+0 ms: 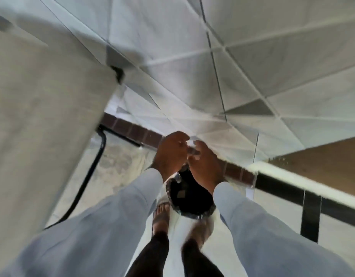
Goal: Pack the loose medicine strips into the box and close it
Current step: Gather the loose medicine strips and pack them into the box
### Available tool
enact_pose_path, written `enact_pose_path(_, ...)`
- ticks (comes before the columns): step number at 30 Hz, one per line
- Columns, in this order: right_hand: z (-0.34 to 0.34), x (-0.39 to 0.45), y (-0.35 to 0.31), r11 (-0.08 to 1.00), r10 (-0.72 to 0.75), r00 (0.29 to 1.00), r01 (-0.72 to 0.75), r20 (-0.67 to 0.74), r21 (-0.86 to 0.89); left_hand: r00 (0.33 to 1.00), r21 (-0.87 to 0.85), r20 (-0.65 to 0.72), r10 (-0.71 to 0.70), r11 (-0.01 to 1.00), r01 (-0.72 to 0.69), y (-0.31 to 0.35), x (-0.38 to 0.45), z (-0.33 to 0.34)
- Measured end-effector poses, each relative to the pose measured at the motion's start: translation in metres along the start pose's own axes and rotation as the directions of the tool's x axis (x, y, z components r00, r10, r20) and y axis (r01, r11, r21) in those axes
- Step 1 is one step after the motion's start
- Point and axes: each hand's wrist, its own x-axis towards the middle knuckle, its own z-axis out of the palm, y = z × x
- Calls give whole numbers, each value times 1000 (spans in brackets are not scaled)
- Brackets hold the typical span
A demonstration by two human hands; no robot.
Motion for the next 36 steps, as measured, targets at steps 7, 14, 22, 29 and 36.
enact_pose_path(7,-65,-100,-203,837,-546,819,544,-176,-66,833,43,-430,347,930,-365,131,-108,-163)
enact_pose_path(14,-69,-253,-332,552,-821,533,832,-202,-49,580,369,-606,545,838,-402,151,-297,-314)
enact_pose_path(22,-11,-392,-434,264,-943,259,965,-207,5,373,551,-715,592,805,-220,109,-461,-453)
enact_pose_path(29,110,-467,-494,153,-970,152,988,-188,13,309,541,-766,563,825,-162,18,-563,-560)
enact_pose_path(36,230,-498,-546,201,-966,204,979,-157,37,286,414,-857,429,903,-114,-75,-614,-667)
